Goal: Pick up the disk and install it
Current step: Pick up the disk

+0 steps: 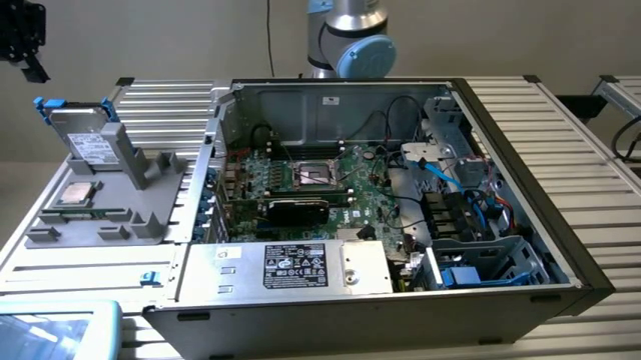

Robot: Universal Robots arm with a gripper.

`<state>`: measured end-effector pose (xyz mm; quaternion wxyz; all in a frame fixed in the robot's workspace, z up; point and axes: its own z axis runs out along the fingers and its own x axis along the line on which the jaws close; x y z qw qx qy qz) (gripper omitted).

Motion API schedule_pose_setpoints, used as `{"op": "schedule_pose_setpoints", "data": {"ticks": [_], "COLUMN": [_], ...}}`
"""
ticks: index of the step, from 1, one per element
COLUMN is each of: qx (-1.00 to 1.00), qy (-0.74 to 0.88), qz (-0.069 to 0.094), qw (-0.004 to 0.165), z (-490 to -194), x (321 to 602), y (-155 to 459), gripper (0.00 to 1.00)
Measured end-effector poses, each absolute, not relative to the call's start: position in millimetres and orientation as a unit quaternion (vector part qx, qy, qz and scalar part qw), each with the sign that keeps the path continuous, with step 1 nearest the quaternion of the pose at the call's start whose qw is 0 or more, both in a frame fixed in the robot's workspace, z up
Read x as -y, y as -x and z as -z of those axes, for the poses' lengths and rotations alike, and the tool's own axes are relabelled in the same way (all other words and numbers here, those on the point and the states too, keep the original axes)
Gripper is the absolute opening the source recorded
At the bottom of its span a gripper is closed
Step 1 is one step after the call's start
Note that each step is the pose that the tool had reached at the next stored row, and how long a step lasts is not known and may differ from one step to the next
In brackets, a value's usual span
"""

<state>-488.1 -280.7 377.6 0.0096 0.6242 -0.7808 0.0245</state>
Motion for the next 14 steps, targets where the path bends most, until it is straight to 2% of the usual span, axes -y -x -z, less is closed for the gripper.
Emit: {"op": "schedule_pose_setpoints", "data": {"ticks": [14], "qx": [0.763], "qy": [-0.645], "qz": [-0.028], "qw": [0.005], "z": [-374.7], "x": [270.6], "y": [489.4], "gripper": [0.11]}}
